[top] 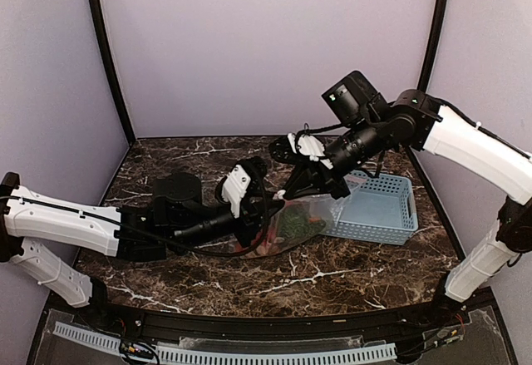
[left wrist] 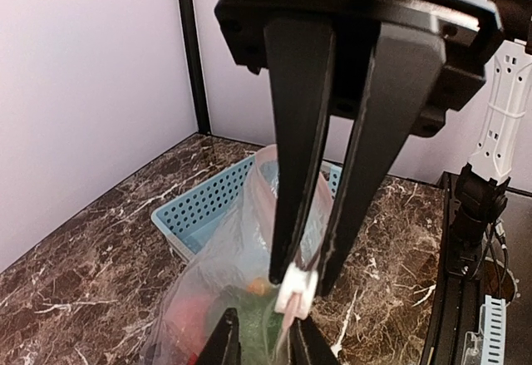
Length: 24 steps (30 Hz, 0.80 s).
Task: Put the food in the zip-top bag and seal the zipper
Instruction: Pass from the left arm to the right, then hold the zipper from the zipper food storage bag.
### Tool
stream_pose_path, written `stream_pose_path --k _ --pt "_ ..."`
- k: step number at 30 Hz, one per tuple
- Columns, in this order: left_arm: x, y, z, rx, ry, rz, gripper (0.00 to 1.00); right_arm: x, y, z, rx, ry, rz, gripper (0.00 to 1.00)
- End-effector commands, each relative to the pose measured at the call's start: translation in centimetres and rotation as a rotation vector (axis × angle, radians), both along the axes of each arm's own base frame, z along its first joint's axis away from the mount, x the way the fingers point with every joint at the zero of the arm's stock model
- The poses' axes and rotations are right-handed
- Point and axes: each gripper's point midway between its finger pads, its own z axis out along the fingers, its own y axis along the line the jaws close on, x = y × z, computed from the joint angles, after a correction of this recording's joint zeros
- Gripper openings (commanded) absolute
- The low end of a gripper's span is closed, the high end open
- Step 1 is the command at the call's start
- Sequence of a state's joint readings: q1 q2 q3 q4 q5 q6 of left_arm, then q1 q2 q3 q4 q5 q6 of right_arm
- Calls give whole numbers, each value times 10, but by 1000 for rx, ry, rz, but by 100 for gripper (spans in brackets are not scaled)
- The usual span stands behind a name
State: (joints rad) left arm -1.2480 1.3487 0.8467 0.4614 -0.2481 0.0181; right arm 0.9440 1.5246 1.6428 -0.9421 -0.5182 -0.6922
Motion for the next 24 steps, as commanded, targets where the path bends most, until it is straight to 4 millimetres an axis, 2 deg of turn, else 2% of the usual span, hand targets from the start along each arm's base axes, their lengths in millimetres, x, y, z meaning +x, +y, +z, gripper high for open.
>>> stream_pose_path --k 1,7,14,19,24 --pt "-5 9 27 -80 -44 -21 18 -1 5 11 22 -28 11 0" --pt "-6 7 27 -62 -48 -36 9 -1 6 11 24 -27 13 0" --pt "-4 7 26 -65 -44 -33 2 -1 6 6 10 -12 21 0" --pt "-5 6 29 -73 -51 -40 1 -3 8 -3 -13 13 28 14" --pt "-5 8 29 -75 -49 -34 1 -1 10 0 -7 5 23 15"
